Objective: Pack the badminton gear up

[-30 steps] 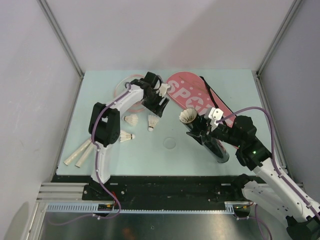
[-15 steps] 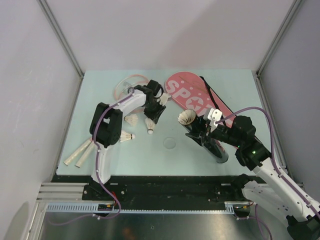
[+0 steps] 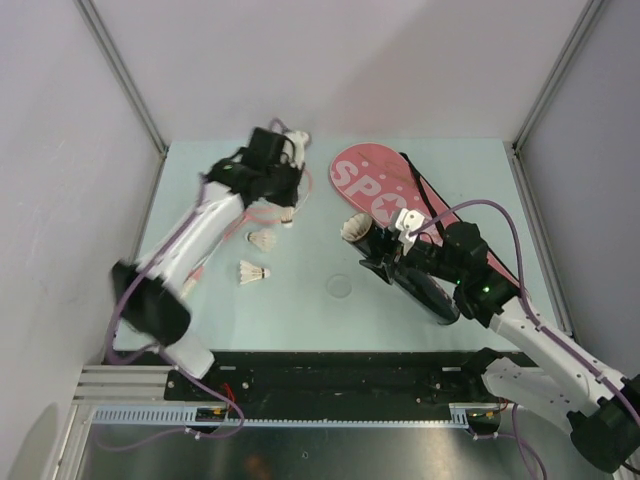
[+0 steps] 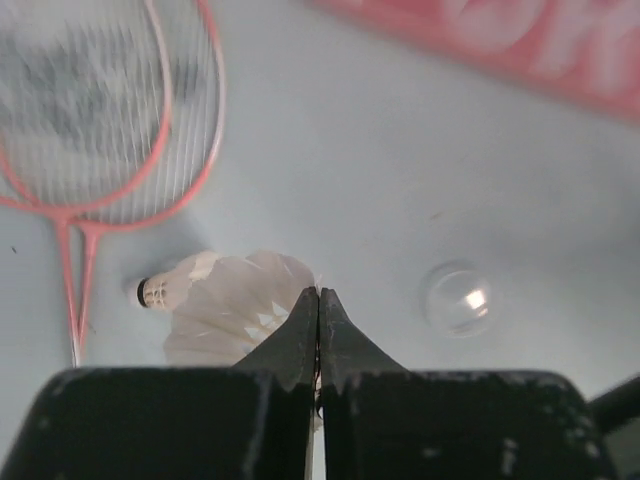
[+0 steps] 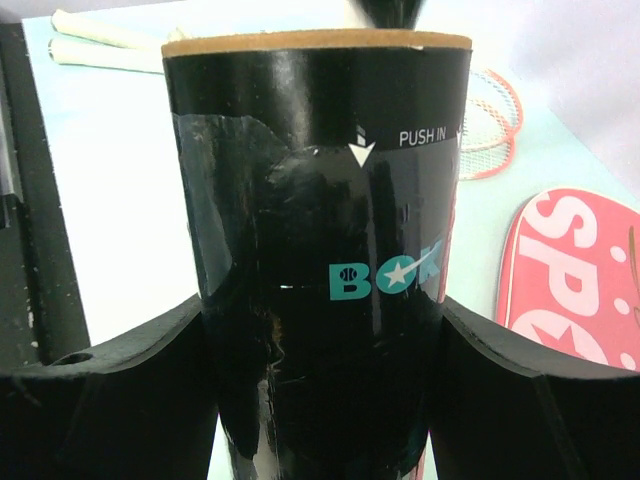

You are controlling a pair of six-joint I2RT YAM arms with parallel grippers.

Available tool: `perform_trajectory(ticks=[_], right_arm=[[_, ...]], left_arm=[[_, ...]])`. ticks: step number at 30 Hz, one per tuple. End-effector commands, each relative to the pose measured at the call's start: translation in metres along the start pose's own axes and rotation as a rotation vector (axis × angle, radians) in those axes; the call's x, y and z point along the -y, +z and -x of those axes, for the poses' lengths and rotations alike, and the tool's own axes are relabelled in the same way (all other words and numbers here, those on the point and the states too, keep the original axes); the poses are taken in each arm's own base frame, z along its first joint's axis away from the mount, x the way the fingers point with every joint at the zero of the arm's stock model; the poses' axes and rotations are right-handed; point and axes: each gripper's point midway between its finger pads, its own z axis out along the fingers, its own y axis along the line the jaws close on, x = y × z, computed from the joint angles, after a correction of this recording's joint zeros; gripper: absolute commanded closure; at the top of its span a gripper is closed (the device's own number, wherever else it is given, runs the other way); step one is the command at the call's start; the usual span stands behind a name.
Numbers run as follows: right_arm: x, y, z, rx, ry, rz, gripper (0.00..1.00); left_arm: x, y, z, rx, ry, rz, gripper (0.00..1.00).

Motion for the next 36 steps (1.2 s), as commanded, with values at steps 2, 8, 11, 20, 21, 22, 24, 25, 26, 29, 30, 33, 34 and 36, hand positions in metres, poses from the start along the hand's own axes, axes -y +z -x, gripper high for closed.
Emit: perform_trajectory(ticks=[2,8,11,20,21,22,24,25,26,29,30,33,34,36], right_arm=[[0.018,0.014,0.018,0.066,-0.044,-0.049,1.00],[0.023,0.023,0.028,0.113,-0.053,-0.055,1.00],[0.021,0.023,0.039,0.153,-0.065,-0.045,1.00],[0.014,0.017,0.052,0.186,-0.084,-0.037,1.00],[0.013,0.015,0.054,0.192,-0.086,-0.035,1.00],[0.012,0.014,0.055,0.195,-0.087,-0.035,1.00],[0.012,0.012,0.060,0.208,-0.089,-0.039,1.00],[0.012,0.011,0.060,0.209,-0.088,-0.040,1.00],[0.013,0.010,0.062,0.212,-0.090,-0.044,1.00],[0.011,0.010,0.064,0.220,-0.091,-0.040,1.00],[0.010,0.010,0.064,0.221,-0.088,-0.035,1.00],[0.010,0.010,0.065,0.226,-0.084,-0.033,1.00],[0.010,0.011,0.064,0.224,-0.082,-0.035,1.00],[0.012,0.010,0.067,0.232,-0.083,-0.044,1.00]], left_arm=[[0.051,-0.181,0.078,0.596,-0.137,-0.201,1.00],[0.098,-0.280,0.078,0.929,-0.066,-0.432,1.00],[0.120,-0.285,0.077,0.932,-0.016,-0.483,1.00],[0.162,-0.270,0.085,0.925,0.013,-0.503,1.00],[0.164,-0.262,0.087,0.915,0.022,-0.496,1.00],[0.166,-0.259,0.087,0.911,0.025,-0.490,0.99],[0.172,-0.247,0.085,0.882,0.033,-0.493,1.00],[0.176,-0.245,0.084,0.875,0.040,-0.509,1.00],[0.179,-0.244,0.082,0.866,0.047,-0.520,1.00],[0.182,-0.236,0.080,0.849,0.035,-0.517,1.00],[0.182,-0.234,0.082,0.849,0.022,-0.516,1.00],[0.188,-0.236,0.084,0.858,0.016,-0.543,1.00],[0.190,-0.236,0.084,0.855,0.014,-0.556,1.00],[0.199,-0.230,0.080,0.824,0.007,-0.600,0.99]])
